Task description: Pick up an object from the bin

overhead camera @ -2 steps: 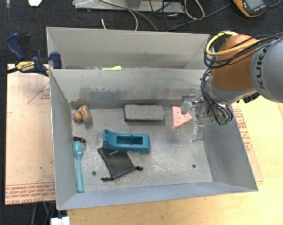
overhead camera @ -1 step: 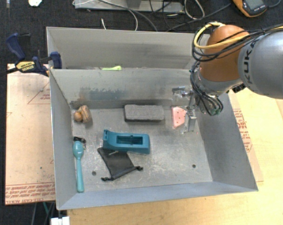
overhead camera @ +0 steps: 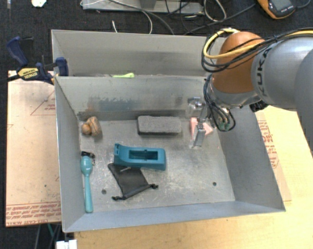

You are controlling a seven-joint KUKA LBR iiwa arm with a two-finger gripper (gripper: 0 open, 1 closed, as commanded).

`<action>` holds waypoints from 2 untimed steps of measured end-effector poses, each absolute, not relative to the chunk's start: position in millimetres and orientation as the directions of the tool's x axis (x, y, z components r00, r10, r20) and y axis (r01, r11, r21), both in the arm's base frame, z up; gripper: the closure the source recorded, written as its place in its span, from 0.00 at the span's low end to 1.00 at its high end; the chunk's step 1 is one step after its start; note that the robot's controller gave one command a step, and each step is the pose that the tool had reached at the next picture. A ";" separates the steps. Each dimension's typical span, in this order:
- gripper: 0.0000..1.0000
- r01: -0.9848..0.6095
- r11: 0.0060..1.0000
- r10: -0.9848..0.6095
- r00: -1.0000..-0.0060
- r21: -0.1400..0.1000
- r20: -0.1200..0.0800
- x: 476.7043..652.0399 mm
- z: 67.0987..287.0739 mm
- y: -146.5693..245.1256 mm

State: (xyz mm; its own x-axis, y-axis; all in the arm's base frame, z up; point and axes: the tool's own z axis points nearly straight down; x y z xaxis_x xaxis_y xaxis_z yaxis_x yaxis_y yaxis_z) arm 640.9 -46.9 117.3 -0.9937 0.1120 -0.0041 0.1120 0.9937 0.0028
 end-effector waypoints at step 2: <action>0.00 -0.181 0.984 -0.181 -0.984 0.000 -0.008 615.6 95.8 5.3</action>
Offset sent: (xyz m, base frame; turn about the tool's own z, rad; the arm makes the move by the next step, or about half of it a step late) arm -0.0477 0.0799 -0.0316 0.1009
